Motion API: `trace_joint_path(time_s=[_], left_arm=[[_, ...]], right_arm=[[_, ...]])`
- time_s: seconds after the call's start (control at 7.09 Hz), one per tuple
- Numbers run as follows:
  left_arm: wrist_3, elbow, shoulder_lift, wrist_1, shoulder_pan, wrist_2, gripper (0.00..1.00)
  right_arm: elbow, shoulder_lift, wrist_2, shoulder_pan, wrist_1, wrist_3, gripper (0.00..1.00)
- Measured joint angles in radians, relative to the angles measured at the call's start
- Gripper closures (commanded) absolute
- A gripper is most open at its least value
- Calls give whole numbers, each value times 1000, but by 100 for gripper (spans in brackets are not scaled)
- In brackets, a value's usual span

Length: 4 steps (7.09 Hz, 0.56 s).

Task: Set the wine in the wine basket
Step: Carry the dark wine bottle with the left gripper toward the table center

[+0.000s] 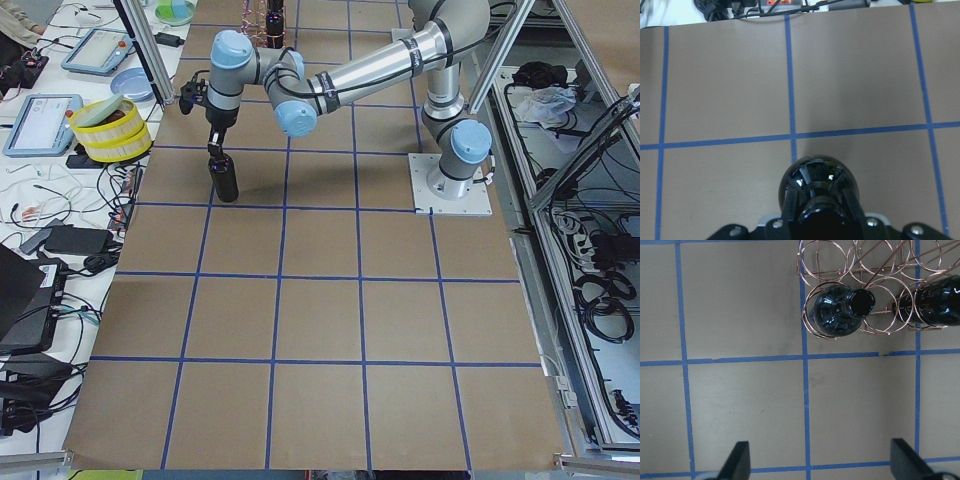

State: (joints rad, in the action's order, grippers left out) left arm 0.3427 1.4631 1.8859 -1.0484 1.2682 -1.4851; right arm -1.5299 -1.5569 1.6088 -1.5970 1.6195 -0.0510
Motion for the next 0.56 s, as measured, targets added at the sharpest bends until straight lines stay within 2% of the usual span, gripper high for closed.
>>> trace_joint_path(time_s=[0.28, 0.56], left_arm=[[-178, 89, -107, -35, 135, -3, 99], [-319, 194, -197, -34, 332, -8, 100]], right_arm=[[4, -9, 3, 4, -6, 7, 0], [-2, -29, 2, 3, 1, 10, 1]])
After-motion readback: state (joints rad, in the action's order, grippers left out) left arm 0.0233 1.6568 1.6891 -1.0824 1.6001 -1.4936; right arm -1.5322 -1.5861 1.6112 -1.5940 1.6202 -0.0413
